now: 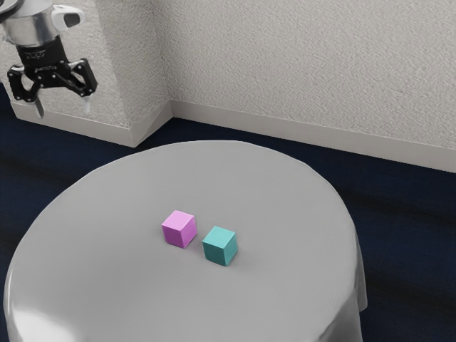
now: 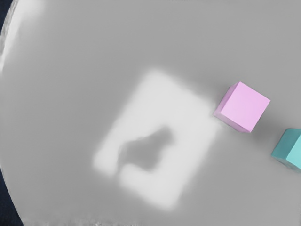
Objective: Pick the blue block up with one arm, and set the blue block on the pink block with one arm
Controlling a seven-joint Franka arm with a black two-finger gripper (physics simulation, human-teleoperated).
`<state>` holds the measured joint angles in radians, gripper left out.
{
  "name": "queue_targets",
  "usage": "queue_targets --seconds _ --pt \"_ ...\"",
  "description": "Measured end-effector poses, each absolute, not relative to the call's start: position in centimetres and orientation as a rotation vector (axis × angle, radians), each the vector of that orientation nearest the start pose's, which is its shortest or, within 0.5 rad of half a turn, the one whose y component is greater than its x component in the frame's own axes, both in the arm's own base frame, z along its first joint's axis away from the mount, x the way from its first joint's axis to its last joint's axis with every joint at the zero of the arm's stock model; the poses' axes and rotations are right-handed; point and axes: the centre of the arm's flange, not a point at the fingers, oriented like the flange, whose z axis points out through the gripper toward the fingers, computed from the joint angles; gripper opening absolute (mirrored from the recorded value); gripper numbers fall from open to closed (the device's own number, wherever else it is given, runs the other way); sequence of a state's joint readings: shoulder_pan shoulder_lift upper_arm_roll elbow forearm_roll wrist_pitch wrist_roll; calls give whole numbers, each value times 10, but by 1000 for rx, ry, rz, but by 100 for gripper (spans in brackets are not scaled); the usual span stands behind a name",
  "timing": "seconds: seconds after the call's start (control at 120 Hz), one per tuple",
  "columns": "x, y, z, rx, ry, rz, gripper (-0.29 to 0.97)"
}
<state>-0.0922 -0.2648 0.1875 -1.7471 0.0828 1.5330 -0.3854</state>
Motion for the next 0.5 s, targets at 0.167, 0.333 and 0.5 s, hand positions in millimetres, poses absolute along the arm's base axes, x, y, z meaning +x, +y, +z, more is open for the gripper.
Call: queue_targets --seconds 0.167,0.333,0.5 --pt "447 72 679 -2884 -1180 -102 68" --pt "459 -67 635 -2866 -1089 54 68" --pt "465 -136 486 -2831 -981 290 68"
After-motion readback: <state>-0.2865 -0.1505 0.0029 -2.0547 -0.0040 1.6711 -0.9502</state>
